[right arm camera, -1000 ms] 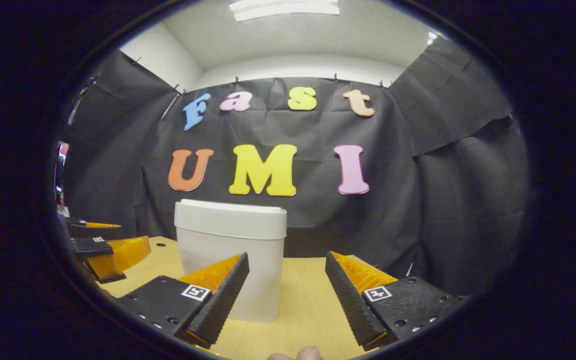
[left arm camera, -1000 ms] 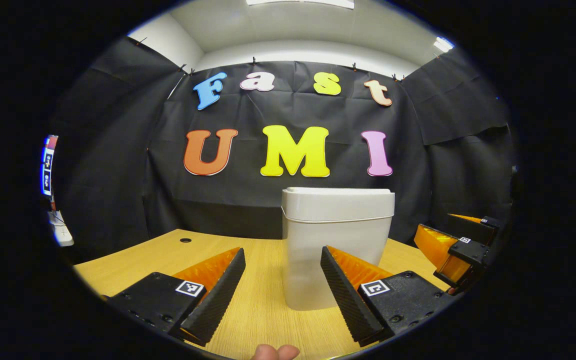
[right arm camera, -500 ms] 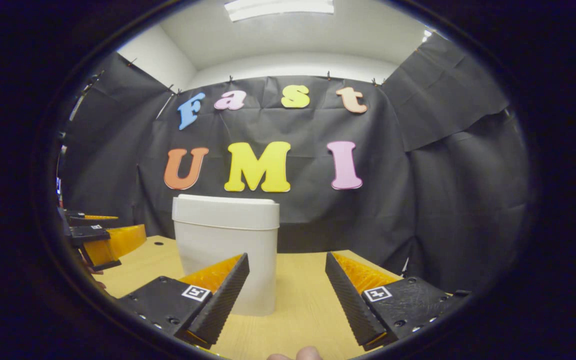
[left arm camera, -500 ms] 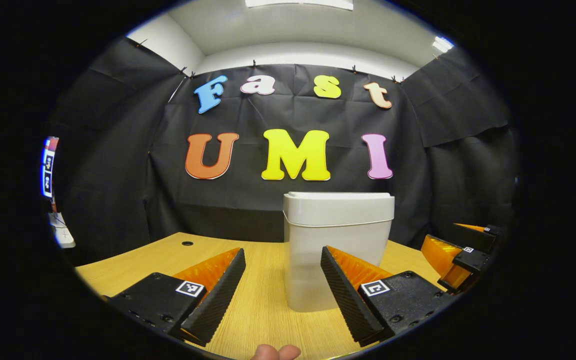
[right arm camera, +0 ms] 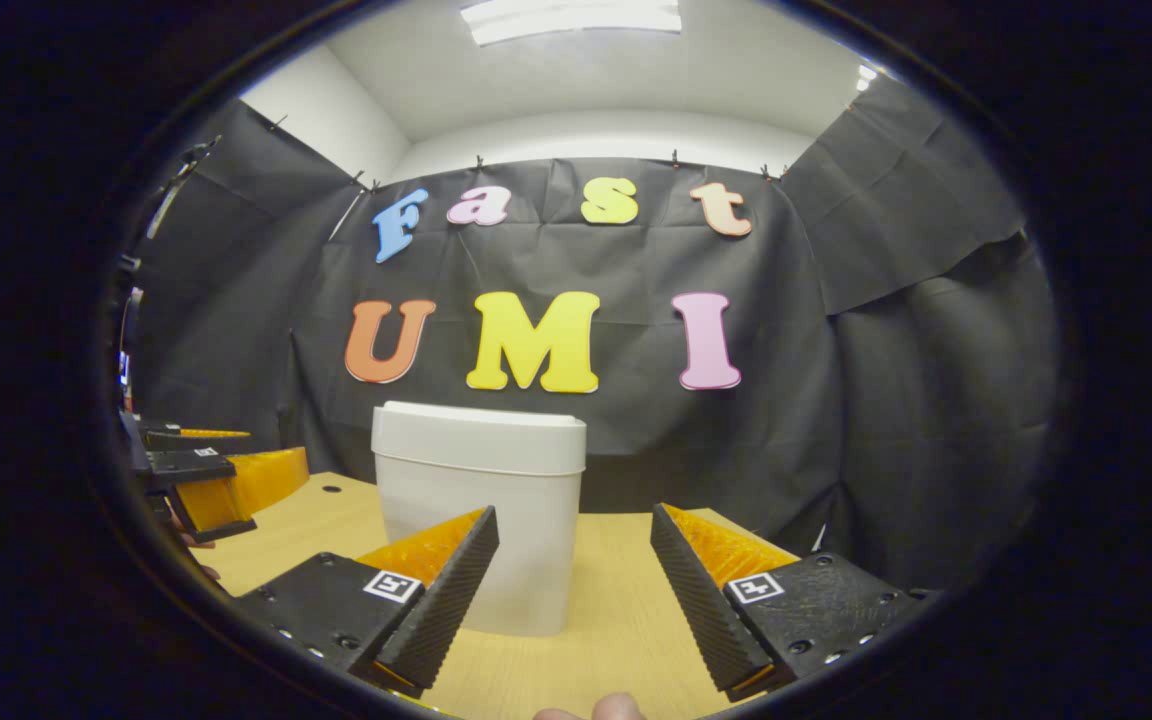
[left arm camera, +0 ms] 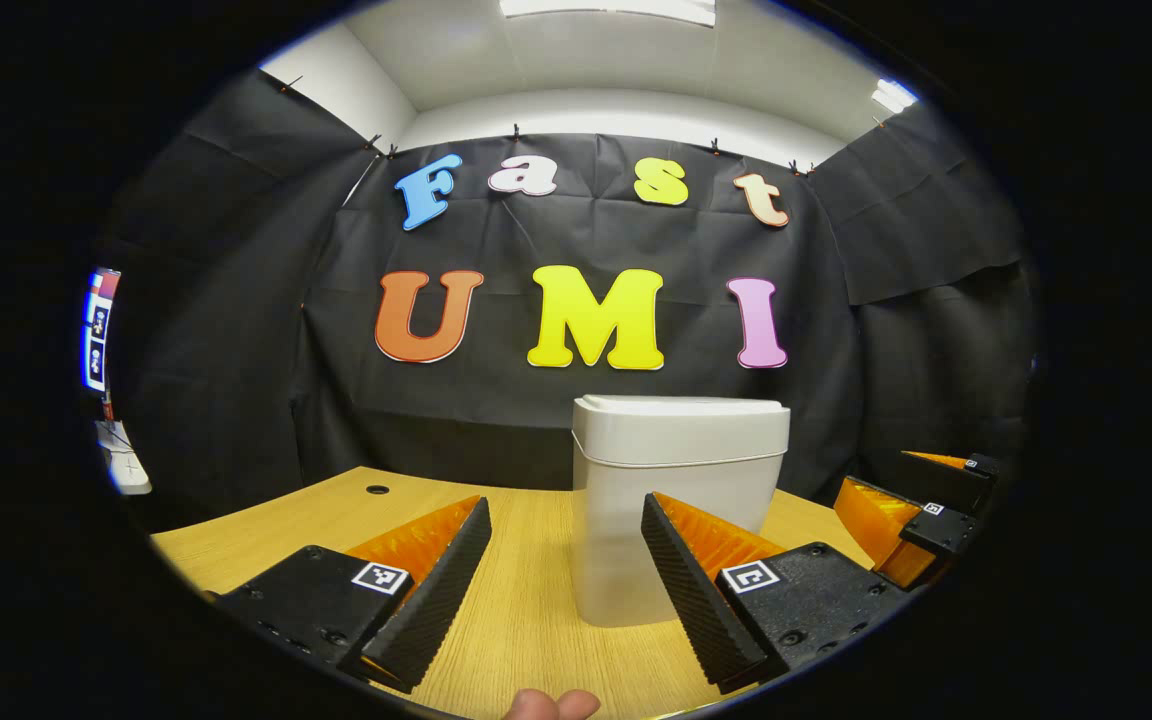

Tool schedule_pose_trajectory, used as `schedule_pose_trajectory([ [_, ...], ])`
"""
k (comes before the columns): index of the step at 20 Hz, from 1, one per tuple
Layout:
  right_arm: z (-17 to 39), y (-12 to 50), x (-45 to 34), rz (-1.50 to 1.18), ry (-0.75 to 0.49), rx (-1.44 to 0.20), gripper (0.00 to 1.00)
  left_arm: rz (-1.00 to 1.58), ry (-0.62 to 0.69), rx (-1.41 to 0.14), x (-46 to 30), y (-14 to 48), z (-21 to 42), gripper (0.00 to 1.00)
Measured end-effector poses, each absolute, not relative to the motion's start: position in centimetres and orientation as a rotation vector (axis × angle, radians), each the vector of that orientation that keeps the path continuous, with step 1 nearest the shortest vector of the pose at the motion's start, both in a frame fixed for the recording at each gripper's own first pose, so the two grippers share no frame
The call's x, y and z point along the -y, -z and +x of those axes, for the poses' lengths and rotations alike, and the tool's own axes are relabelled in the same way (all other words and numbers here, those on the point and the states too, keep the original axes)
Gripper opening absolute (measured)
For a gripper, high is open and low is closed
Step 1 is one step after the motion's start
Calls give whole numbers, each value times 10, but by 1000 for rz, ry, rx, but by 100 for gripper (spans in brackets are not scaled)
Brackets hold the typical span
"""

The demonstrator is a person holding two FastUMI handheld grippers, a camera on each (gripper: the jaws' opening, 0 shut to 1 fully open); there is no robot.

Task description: Press the lid of the desktop garbage bin to open it, pick up the crumpled paper on the desktop and throw it into the bin, then pick up the pop can on the desktop and drop it into the bin, and finally close the garbage bin lid.

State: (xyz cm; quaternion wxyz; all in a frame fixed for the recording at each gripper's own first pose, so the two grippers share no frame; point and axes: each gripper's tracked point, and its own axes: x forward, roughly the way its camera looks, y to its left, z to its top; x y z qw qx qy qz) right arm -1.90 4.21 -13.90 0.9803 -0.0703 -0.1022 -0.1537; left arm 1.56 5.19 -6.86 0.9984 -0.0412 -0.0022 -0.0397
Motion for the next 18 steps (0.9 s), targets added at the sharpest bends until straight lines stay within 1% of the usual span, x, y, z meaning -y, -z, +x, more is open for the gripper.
schedule_pose_trajectory([
  [1, -22, 138, -41, -141, 312, 209, 95, -86, 82, 2, -51, 68, 16, 97],
  [2, -24, 137, -40, -137, 315, 214, 97, -86, 84, 4, -49, 66, 15, 98],
  [3, -25, 138, -39, -134, 318, 216, 95, -81, 84, 7, -48, 64, 13, 98],
  [4, -26, 138, -37, -136, 325, 218, 95, -74, 83, 12, -48, 63, 12, 98],
  [5, -29, 137, -36, -139, 330, 221, 97, -69, 82, 20, -48, 60, 11, 98],
  [7, -29, 137, -37, -136, 330, 223, 97, -62, 85, 27, -46, 58, 9, 98],
  [8, -29, 137, -39, -133, 326, 224, 95, -61, 88, 30, -45, 57, 8, 98],
  [14, -30, 134, -47, -154, 328, 231, 95, -59, 89, 31, -45, 56, 5, 98],
  [15, -30, 134, -48, -157, 330, 233, 97, -58, 91, 31, -45, 55, 6, 98],
  [16, -30, 134, -48, -157, 330, 231, 95, -54, 91, 31, -45, 54, 6, 97],
  [18, -30, 135, -47, -148, 336, 227, 95, -43, 86, 32, -45, 56, 5, 97],
])
